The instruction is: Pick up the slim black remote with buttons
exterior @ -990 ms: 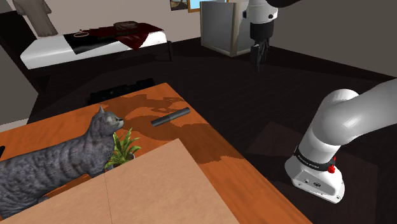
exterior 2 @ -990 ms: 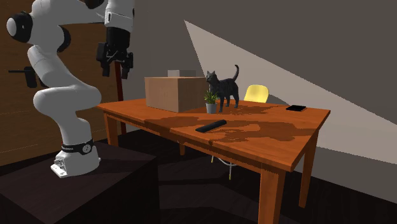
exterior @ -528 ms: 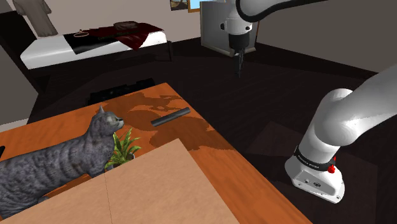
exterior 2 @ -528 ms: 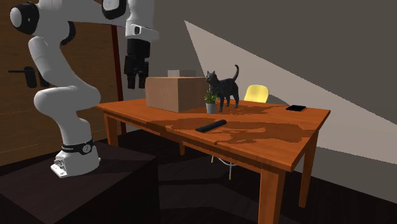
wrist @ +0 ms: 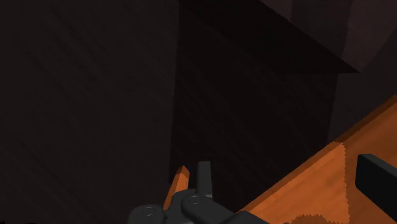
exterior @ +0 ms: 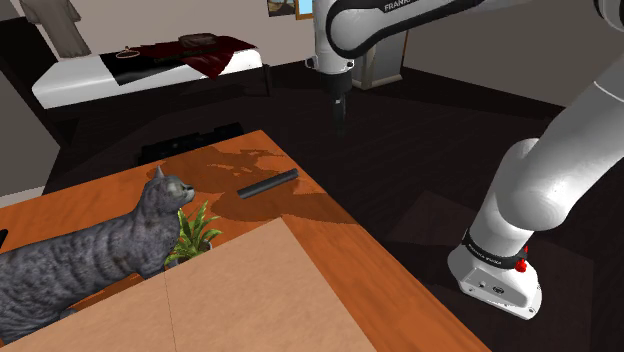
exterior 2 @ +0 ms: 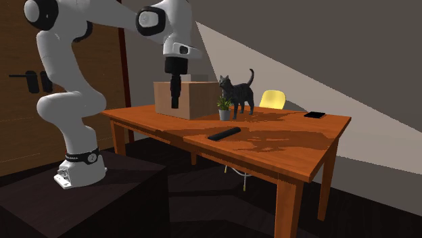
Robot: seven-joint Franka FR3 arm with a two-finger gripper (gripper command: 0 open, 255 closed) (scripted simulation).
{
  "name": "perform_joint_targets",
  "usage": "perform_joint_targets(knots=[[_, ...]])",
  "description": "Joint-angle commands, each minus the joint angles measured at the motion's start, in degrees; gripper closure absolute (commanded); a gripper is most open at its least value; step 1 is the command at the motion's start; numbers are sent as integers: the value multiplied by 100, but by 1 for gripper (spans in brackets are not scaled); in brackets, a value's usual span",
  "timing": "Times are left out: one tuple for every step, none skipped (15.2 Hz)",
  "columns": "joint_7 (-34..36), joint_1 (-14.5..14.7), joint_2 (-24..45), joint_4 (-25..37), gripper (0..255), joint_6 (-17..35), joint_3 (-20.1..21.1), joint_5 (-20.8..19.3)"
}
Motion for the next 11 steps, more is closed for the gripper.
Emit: perform_joint_targets(knots=[[-287,83,401,218,0,191,17,44],[-410,128,586,331,0,265,40,69],[-531,172,769,447,0,333,65,94],[-652,215,950,567,0,396,92,117],[-771,257,1130,690,0,453,123,140],[-888,298,1308,816,0,505,157,161],[-1003,337,1485,945,0,553,194,181],[-1117,377,1659,1077,0,595,232,198],[-1228,416,1833,1212,0,633,273,213],[-1338,456,2004,1349,0,666,314,226],[-1445,497,2173,1489,0,695,357,237]])
